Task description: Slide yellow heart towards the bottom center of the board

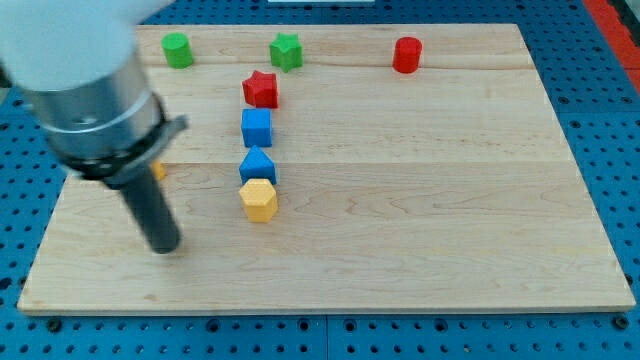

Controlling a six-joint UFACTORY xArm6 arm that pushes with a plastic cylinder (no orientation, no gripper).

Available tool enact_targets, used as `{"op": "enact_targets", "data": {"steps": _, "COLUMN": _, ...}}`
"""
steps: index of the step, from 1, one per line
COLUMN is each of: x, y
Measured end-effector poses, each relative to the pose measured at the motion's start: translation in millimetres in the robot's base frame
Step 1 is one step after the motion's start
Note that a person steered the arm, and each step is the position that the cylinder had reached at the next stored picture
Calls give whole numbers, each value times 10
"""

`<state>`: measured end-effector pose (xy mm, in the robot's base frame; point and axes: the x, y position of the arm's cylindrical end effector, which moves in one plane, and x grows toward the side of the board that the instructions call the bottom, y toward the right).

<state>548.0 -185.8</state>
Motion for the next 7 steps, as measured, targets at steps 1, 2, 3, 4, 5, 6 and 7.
{"op": "enact_targets", "data": {"steps": 1, "x": -255, "y": -727}}
{"op": "enact_targets", "data": {"steps": 2, "x": -943, "y": -900}}
{"op": "enact_targets", "data": {"steps": 3, "x": -1095, "y": -519}}
{"op": "enact_targets", "data": {"steps": 4, "x": -1245, "y": -291}}
{"op": "enact_targets", "data": {"steps": 5, "x": -1202, "y": 66}}
{"op": "enact_targets", "data": {"steps": 6, "x": -757, "y": 208}}
{"op": "enact_targets", "data": {"steps": 7, "x": -416, "y": 399}}
